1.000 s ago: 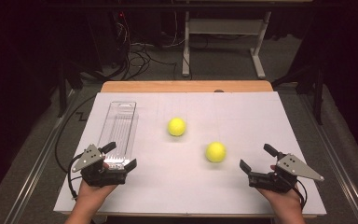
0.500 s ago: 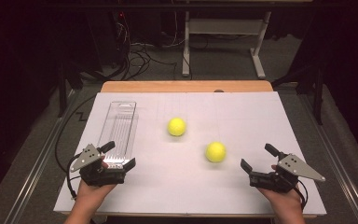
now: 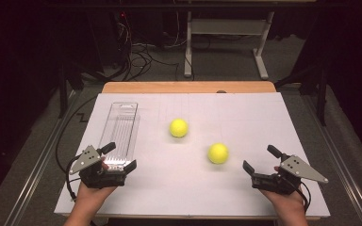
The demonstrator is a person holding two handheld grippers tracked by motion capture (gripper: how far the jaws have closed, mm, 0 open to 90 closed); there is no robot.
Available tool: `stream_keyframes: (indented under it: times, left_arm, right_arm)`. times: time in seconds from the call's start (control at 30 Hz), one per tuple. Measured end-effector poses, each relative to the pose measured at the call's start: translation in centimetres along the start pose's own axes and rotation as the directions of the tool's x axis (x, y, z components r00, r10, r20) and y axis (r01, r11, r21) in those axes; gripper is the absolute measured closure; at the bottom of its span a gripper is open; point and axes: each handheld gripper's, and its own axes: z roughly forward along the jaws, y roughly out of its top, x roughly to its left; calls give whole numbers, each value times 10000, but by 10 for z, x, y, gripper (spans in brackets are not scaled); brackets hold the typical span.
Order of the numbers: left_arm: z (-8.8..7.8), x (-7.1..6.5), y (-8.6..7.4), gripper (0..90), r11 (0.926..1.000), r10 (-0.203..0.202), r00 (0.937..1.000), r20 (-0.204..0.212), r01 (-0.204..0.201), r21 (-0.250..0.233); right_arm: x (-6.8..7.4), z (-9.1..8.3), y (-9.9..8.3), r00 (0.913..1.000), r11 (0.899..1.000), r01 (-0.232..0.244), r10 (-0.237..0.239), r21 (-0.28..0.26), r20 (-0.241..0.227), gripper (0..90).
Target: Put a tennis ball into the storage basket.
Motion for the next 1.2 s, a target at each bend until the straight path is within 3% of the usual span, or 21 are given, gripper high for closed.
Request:
stream_keyframes:
  times: [0.57, 0.73, 0.77, 1.07, 1.2]
  left_arm:
    - [-24, 17, -1, 2, 9999, -46, 9958, -913, 32, -155]
    - [-33, 25, -5, 2, 9996, -117, 9950, -988, 92, -256]
    - [-37, 26, -6, 2, 9996, -243, 9922, -1221, 227, -149]
    - [-45, 36, -13, 2, 9981, -586, 9856, -1585, 612, 118]
    - [-43, 32, -14, 2, 9973, -382, 9847, -1700, 482, 554]
  right_arm:
    - [-2, -1, -1, 9999, 10000, -78, 78, -50, 71, 1]
    - [-3, -2, -1, 9999, 9999, -105, 106, -61, 92, 1]
    - [-3, -2, -1, 9999, 9999, -113, 113, -67, 103, 1]
    - [-4, -3, -1, 9998, 9999, -136, 137, -101, 121, 1]
    - [-4, -4, -1, 9997, 9998, -176, 177, -93, 150, 1]
